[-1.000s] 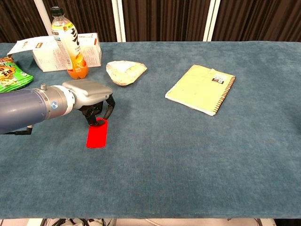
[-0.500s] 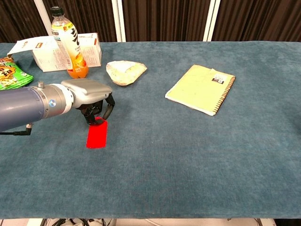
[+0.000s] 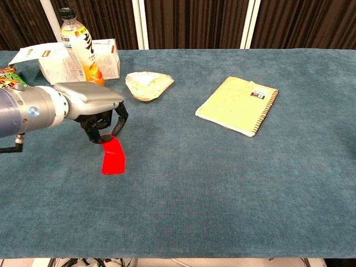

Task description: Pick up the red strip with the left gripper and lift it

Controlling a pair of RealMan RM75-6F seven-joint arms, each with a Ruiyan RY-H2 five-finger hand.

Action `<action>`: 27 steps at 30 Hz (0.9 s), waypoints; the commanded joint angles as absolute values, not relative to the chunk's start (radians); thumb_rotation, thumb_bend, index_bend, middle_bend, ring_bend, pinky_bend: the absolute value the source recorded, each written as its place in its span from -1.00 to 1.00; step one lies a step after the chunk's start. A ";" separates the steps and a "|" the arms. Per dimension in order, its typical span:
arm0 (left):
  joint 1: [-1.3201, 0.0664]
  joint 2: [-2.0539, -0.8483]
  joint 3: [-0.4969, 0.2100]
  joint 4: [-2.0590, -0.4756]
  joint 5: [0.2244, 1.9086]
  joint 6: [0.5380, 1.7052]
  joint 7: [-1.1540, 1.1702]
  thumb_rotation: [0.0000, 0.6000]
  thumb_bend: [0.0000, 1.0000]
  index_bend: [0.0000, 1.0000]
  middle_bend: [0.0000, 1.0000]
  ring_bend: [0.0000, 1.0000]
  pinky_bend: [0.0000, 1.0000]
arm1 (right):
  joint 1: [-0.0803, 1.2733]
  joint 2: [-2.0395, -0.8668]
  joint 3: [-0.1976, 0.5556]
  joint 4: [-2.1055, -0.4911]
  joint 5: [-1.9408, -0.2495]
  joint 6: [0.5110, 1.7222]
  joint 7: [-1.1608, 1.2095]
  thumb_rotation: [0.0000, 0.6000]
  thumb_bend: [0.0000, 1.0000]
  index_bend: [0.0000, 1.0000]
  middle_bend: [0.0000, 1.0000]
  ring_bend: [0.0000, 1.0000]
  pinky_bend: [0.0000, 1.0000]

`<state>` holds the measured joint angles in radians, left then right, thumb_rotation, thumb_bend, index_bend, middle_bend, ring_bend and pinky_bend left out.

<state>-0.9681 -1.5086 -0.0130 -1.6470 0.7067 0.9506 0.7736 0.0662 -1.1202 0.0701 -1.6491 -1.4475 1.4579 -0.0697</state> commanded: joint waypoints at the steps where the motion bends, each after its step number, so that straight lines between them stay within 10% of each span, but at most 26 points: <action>1: -0.954 -1.451 0.004 -1.710 0.725 0.968 0.774 1.00 0.15 0.33 0.86 0.64 0.52 | 0.065 -1.119 0.071 -1.650 -1.446 1.459 -0.068 1.00 -0.93 -0.70 -0.82 -0.70 -0.76; 27: -1.056 -1.322 -0.162 -1.808 0.664 0.951 0.712 1.00 0.14 0.34 0.86 0.64 0.52 | 0.066 -1.123 0.070 -1.652 -1.447 1.457 -0.074 1.00 -0.93 -0.70 -0.82 -0.70 -0.76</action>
<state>-1.0096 -1.3046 -0.1292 -1.8274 0.7200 0.9550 0.6685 0.0656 -1.1233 0.0695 -1.6524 -1.4475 1.4577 -0.0738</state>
